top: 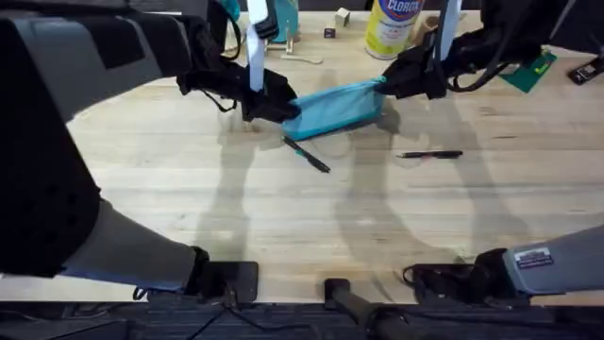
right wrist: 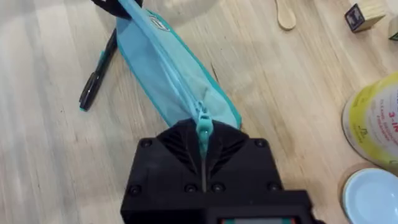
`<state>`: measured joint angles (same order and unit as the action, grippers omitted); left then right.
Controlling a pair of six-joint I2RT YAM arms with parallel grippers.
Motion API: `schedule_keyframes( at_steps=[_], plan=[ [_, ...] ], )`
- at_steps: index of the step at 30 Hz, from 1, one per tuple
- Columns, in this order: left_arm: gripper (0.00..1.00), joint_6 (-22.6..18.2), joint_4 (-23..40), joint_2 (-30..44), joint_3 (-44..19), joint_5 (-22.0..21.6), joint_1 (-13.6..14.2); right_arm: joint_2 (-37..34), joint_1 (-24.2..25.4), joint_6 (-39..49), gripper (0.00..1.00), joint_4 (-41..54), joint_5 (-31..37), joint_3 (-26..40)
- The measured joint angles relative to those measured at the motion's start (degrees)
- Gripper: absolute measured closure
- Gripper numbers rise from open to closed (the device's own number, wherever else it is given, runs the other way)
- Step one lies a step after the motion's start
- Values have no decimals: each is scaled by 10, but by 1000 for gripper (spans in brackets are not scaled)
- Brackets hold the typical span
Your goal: Unzip the bag, pick up the pens from the table one at a time and place them inside, then zip the bag closed.
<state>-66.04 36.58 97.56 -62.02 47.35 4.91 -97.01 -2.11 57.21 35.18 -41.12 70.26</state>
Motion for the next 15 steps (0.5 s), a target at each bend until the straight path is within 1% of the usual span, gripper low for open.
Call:
schedule_keyframes(
  at_steps=[7,15],
  plan=[
    [957,0,0,0,0,0,0,5,0,0,970,0,0,0],
    [957,0,-2,0,0,14,3,53,6,0,970,2,0,0]
  ],
)
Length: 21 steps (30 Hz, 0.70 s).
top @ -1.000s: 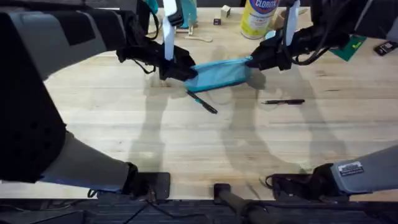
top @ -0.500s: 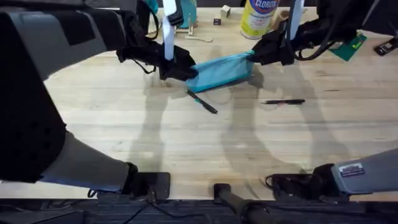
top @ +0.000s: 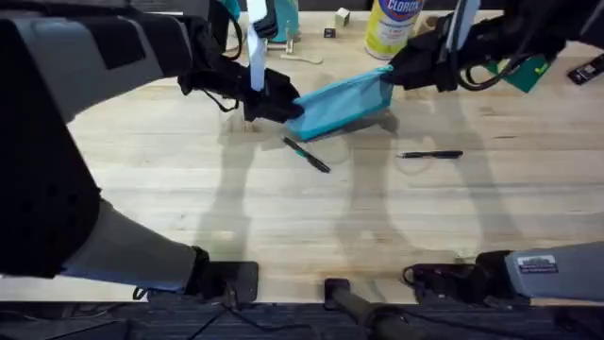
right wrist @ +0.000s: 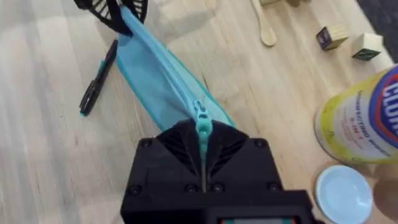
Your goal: Unzip the bag, pick up the pens from the table one at a time and place them inside, then zip the bag closed.
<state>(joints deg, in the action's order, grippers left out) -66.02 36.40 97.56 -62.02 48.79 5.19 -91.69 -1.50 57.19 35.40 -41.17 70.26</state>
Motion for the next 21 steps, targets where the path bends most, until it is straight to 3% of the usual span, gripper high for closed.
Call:
schedule_keyframes(
  at_steps=[8,20,21],
  plan=[
    [957,0,-2,0,-1,16,4,24,10,0,970,6,-2,0],
    [957,0,0,0,-3,1,4,24,16,-1,969,17,0,1],
    [957,0,1,0,-3,0,4,25,16,-2,933,19,0,1]
  ],
)
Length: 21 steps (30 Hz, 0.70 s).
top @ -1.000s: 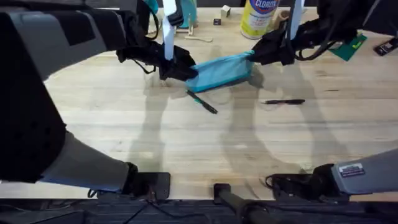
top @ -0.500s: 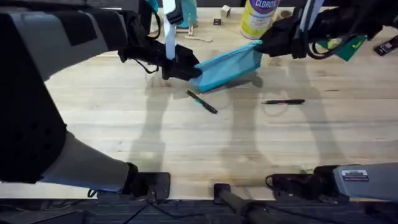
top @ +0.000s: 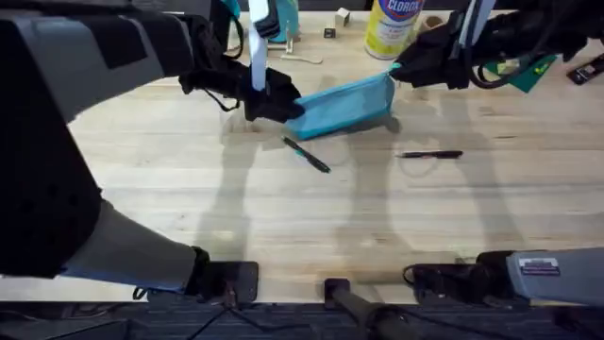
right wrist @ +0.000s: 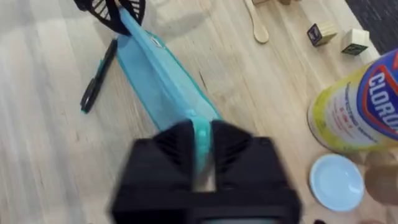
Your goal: Unzip the bag, pick up the pens from the table one at a time and place them inside, then zip the bag closed.
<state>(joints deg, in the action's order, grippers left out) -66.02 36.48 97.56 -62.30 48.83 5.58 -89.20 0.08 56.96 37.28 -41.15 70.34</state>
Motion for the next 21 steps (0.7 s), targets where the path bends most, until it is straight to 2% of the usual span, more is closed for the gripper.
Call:
schedule_keyframes(
  at_steps=[1,6,7,9,21],
  plan=[
    [957,0,1,0,0,-1,0,1,0,-2,848,1,0,0],
    [957,0,6,0,0,-19,-5,15,18,-1,136,1,11,11],
    [957,0,6,0,0,-19,-7,18,20,0,37,1,16,14],
    [957,0,6,0,0,-19,-7,20,19,0,9,4,26,18],
    [957,0,6,0,0,-20,-7,20,19,0,5,12,43,18]
  ],
)
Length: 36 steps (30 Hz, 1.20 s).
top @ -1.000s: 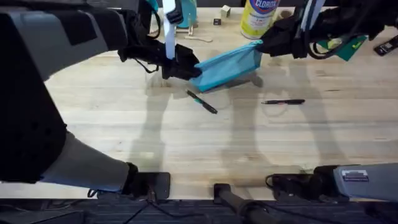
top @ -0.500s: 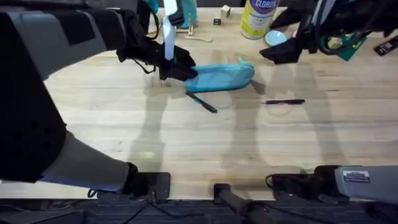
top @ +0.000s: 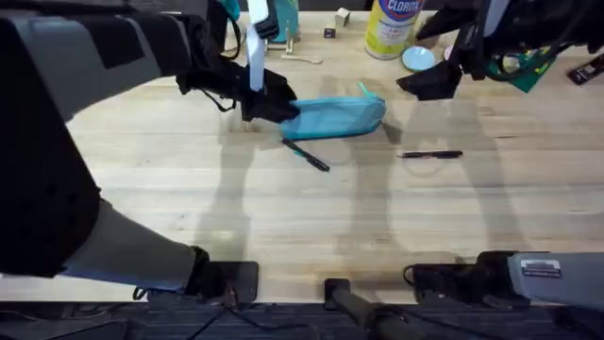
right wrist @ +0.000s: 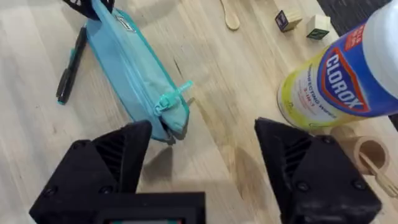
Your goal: Unzip the bag, pick up the pens from the table one at a time and place them inside, then zip the bag closed.
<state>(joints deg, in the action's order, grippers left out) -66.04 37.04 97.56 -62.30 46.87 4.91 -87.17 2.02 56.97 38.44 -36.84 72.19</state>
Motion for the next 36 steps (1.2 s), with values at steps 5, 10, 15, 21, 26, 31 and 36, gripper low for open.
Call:
schedule_keyframes(
  at_steps=[5,10,15,21,26,31,36],
  plan=[
    [957,0,0,0,0,0,0,0,0,0,5,0,0,0],
    [957,0,0,0,0,0,0,0,0,0,5,0,0,0],
    [957,0,0,0,0,0,0,0,0,0,5,0,0,0],
    [958,0,0,0,0,0,0,0,0,-4,5,0,0,0],
    [958,0,0,0,0,0,0,0,0,-36,5,-1,0,0],
    [958,0,0,0,0,0,0,0,0,-109,5,-12,0,0],
    [958,0,0,0,0,0,0,1,-1,-184,5,-16,0,0]
  ],
)
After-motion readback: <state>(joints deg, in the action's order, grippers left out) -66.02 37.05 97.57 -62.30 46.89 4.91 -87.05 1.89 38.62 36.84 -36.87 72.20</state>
